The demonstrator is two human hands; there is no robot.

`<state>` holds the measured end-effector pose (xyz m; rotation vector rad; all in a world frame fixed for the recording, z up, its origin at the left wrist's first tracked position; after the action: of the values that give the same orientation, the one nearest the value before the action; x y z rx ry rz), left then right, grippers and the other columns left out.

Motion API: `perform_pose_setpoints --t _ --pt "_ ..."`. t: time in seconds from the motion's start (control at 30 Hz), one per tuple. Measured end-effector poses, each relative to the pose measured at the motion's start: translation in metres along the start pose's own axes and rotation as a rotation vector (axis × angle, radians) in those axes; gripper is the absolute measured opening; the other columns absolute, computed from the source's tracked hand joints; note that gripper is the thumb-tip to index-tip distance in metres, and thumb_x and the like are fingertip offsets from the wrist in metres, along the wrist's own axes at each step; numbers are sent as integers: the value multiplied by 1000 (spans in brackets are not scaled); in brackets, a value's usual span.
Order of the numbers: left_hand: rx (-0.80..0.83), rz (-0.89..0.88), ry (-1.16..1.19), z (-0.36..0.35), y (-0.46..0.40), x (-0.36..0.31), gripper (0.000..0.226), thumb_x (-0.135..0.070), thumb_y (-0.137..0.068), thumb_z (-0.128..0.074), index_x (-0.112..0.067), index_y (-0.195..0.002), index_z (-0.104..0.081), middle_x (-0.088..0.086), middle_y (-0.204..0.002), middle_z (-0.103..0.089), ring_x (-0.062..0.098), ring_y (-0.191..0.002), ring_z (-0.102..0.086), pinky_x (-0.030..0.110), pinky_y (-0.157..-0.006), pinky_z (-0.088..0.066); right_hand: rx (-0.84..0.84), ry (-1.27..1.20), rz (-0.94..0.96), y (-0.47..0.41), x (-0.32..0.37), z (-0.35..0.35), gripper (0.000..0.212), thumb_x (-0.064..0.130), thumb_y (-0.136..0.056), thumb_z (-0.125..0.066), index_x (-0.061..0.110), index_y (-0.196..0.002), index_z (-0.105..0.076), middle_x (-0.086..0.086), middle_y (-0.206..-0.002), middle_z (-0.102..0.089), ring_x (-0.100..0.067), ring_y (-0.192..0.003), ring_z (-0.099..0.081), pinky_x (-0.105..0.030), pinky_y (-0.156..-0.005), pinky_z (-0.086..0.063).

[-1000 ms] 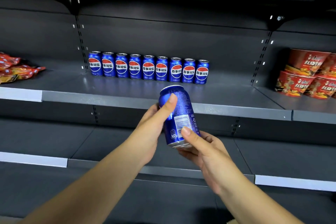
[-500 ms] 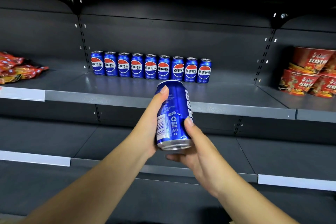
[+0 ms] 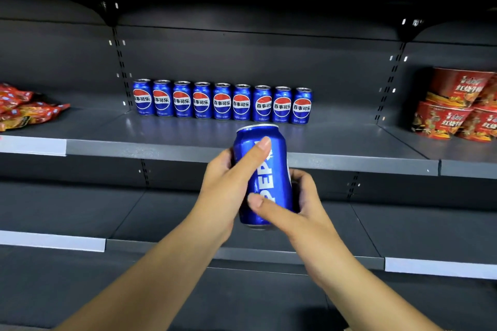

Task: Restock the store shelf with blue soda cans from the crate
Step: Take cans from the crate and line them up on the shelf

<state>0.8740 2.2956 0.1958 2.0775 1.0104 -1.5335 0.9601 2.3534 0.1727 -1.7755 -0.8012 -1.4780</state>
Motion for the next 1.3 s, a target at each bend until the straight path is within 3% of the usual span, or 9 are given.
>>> perform_pose_setpoints --t 0.13,0.23,0.3,0.37,0.6,0.73,0.83,1.03,1.3 --pt "-26 124 102 11 1 11 86 -54 -46 -79 -8 -116 -60 13 -97 -72 25 -80 -71 34 -63 -56 228 -245 -176 3 -16 -19 89 46 -39 -88 16 -116 -55 -2 -109 -70 -16 -86 -68 -29 -70 -56" --pt "65 153 92 3 3 11 74 -54 -48 -78 -11 -106 -65 11 -92 -73 22 -74 -70 31 -60 -56 329 -293 -209 8 -16 -29 92 47 -40 -89 10 -118 -59 -10 -105 -71 -22 -85 -69 -32 -69 -56" --pt "104 138 82 0 6 6 61 -52 -48 -75 -12 -94 -69 9 -85 -73 19 -69 -69 29 -62 -57 253 -201 -151 8 -11 -25 75 39 -46 -83 13 -112 -61 -4 -98 -73 -16 -81 -70 -26 -67 -54" --pt "103 98 63 2 5 2 55 -48 -59 -77 -12 -100 -68 8 -86 -73 20 -73 -70 30 -63 -57 155 -119 -116 9 -7 -20 62 35 -55 -82 19 -111 -59 3 -96 -74 -10 -83 -70 -18 -67 -52" --pt "26 32 -32 17 -1 -3 63 -48 -56 -70 -4 -101 -66 10 -85 -73 21 -73 -70 28 -62 -57 34 59 -78 8 -9 -22 50 30 -65 -80 23 -107 -53 13 -93 -71 0 -83 -66 -11 -65 -49" --pt "-18 120 59 38 -11 6 65 -45 -59 -81 -5 -107 -65 11 -92 -72 22 -76 -70 31 -62 -56 99 108 -133 4 -14 -30 60 45 -52 -72 27 -107 -55 17 -94 -71 2 -87 -66 -14 -73 -48" --pt "55 190 86 45 -18 17 58 -54 -51 -70 -12 -91 -69 8 -82 -71 21 -69 -68 31 -62 -56 145 139 -170 -1 -21 -43 68 31 -52 -88 26 -112 -56 14 -99 -72 -1 -90 -67 -11 -70 -50" --pt "202 247 13 56 -25 39 47 -54 -63 -71 -13 -86 -69 8 -79 -71 20 -69 -68 28 -59 -55 59 137 -236 -14 -41 -52 66 14 -47 -77 9 -110 -58 -2 -89 -74 -9 -73 -69 -15 -56 -48" --pt "254 121 -174 46 -42 48 98 -86 -46 -61 -14 -113 -65 4 -108 -71 19 -106 -65 35 -95 -47 -138 193 -223 -16 -43 -18 46 -2 -64 -79 13 -99 -55 -2 -87 -71 -7 -69 -67 -14 -55 -50"
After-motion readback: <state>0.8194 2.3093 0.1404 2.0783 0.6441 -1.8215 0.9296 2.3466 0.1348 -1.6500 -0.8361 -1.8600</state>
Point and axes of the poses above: each hand's wrist, its own y-axis away from the middle knuckle, its own z-axis out of the back of the hand, x = y × z, the point moved 9 cm from there along -y, towards the middle knuckle
